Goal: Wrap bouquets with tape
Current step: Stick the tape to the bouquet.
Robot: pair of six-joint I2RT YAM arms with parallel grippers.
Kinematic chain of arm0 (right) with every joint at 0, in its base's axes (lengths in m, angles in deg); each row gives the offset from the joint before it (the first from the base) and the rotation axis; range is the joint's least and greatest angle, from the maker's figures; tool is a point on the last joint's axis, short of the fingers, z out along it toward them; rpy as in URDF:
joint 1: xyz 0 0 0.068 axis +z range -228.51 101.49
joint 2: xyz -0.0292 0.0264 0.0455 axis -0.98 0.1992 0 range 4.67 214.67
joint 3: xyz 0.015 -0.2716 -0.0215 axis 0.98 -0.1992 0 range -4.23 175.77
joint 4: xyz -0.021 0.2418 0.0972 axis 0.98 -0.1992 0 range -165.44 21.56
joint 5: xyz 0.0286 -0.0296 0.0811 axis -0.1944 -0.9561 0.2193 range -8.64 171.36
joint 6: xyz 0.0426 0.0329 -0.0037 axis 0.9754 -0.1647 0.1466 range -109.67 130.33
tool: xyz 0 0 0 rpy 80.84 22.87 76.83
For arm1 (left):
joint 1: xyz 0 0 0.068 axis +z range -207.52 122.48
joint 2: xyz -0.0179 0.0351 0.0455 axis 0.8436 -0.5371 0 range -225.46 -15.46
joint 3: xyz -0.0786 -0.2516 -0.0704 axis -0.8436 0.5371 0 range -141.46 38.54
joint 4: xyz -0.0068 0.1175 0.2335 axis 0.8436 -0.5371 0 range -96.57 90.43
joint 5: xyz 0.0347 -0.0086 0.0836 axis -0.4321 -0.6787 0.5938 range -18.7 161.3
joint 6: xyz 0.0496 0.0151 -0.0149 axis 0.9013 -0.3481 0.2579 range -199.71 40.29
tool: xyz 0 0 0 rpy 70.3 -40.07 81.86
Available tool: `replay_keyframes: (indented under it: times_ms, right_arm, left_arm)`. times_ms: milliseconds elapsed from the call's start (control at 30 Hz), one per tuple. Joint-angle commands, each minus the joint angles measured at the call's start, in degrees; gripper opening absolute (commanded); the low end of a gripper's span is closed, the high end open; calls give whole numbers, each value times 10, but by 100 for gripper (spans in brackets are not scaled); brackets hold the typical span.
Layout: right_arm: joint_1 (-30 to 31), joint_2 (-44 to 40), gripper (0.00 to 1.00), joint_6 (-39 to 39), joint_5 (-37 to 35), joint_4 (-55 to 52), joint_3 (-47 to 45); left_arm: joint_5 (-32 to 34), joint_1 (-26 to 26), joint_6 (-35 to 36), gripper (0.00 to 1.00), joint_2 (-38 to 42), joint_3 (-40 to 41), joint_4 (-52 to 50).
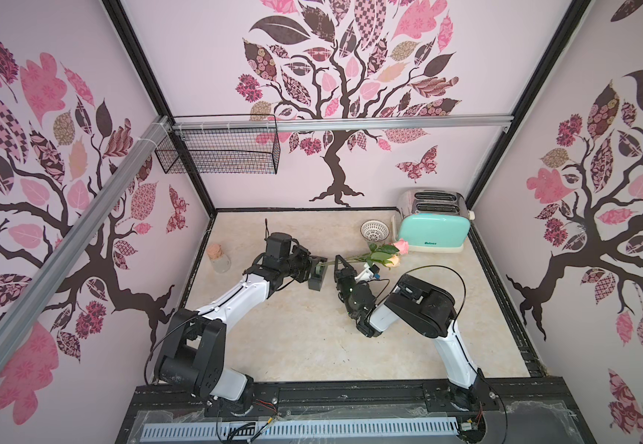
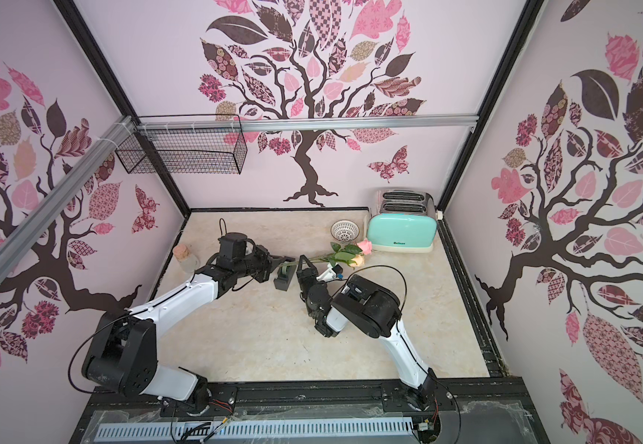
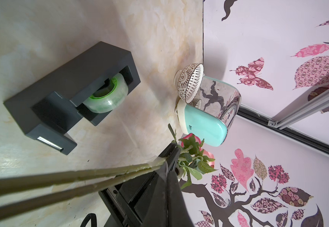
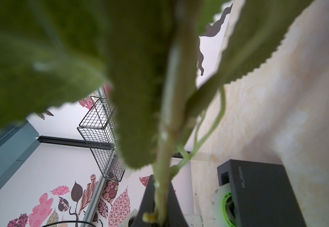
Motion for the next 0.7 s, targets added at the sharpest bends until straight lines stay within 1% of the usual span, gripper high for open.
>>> replay_keyframes:
  times_ms: [0,300,500,667]
  right_arm:
    - [3,15,0,-8,-9,26,-1]
    - [4,21,0,-15,-3,29,5]
    - [6,24,0,-17,9,26,12]
    - [10,24,0,-19,15,24,15]
  left_arm:
    - [-11,2,-6,0,14,16,14]
    - [-18,2,-30,0,19,45,45]
    - [-21,1,-28,0,15,32,51]
    - [-22,2,-18,0,5,1,43]
